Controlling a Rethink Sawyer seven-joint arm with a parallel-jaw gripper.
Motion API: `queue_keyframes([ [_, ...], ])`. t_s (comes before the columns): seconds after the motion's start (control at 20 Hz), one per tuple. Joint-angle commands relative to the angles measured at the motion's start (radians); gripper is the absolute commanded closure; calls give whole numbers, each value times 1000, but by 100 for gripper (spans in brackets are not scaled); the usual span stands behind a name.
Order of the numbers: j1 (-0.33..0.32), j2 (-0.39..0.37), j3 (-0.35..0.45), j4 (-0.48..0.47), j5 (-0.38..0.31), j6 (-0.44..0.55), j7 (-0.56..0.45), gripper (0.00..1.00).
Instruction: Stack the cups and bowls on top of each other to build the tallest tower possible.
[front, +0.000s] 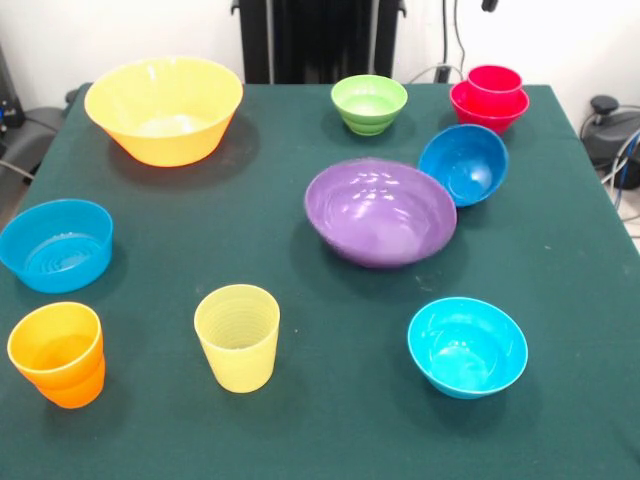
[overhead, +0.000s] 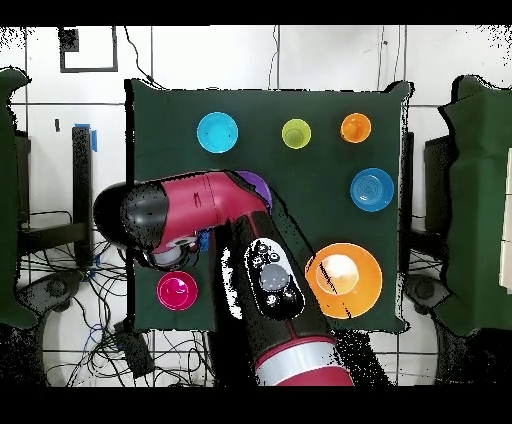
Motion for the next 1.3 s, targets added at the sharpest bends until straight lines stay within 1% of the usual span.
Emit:
queue_keyframes([
  [0.05,3,-17,-41,58,-35,-88,108,0],
  [0.3,4,-7,-34,51,-39,-92,93,0],
  [0.35,7,1,-34,51,-44,-102,94,0],
  [0.45,9,26,-32,74,-47,-162,98,0],
  [0.6,55,122,-55,36,-102,-239,148,0],
  [0.7,115,281,-84,-62,-170,-349,182,0],
  [0.8,157,430,-97,-175,-195,-377,160,0],
  [0.85,168,494,-96,-224,-193,-395,130,0],
  [0.9,176,543,-94,-260,-211,-472,103,0],
  [1.0,177,650,-78,-341,-203,-508,44,0],
  [1.05,187,692,-85,-382,-186,-483,52,0],
  [1.1,201,716,-95,-410,-186,-494,67,0],
  [1.2,234,720,-128,-428,-205,-574,116,0],
  [1.25,240,719,-134,-425,-189,-576,135,0],
  [1.3,229,729,-125,-419,-149,-540,132,0],
])
